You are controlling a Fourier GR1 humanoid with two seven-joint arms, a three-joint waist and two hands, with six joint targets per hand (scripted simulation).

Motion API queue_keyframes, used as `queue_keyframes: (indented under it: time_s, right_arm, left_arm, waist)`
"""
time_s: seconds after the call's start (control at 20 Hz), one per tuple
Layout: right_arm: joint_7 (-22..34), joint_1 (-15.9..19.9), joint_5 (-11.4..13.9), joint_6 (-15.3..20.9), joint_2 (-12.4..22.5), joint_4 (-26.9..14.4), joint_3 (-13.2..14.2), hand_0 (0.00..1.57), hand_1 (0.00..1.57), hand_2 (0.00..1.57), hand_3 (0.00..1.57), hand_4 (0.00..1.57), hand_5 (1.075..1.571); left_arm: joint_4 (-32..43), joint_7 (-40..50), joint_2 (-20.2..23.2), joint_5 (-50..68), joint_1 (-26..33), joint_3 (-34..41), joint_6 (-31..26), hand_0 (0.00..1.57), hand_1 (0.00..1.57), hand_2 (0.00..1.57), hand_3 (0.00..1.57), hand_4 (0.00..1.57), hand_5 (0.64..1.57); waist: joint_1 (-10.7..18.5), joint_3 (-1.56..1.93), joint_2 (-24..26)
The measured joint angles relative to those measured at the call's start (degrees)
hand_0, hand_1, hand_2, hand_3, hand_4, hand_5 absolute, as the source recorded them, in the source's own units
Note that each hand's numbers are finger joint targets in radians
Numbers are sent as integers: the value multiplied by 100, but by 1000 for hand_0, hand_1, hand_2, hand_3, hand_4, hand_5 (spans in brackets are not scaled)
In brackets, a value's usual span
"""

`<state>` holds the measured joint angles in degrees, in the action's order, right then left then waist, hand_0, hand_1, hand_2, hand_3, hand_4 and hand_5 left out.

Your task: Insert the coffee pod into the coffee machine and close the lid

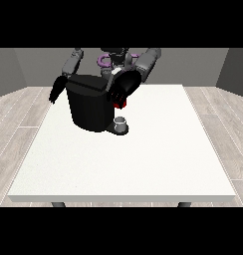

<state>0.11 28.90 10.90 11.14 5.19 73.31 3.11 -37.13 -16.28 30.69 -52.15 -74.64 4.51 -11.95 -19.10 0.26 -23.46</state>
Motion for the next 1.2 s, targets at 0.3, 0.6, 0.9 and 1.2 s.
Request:
queue_keyframes:
  time_s: [0.3, 0.6, 0.9, 1.2]
  right_arm:
    - [81, -36, 63, 75, 0, -23, 3, 0, 0, 0, 0, 117, 1571]
    - [73, -183, -32, 15, 6, -101, 73, 0, 0, 0, 0, 133, 1571]
    - [-121, -647, -201, 39, 8, -632, 345, 0, 0, 0, 0, 0, 1571]
    - [-186, -1091, -254, 75, 21, -885, 472, 0, 0, 0, 0, 0, 1571]
  left_arm:
    - [62, -27, -9, -57, 53, 7, 40, 0, 0, 481, 381, 0, 1571]
    - [145, 79, -51, -76, 170, 60, 43, 0, 0, 0, 151, 0, 1571]
    - [-12, 296, -687, 32, 718, -54, -129, 0, 0, 85, 0, 0, 1571]
    - [-167, 170, -1382, 761, 1350, 398, -139, 0, 0, 0, 0, 369, 1571]
  waist:
    - [60, -6, 114]
    - [139, -17, 345]
    - [732, -21, 1103]
    - [1248, -28, 1785]
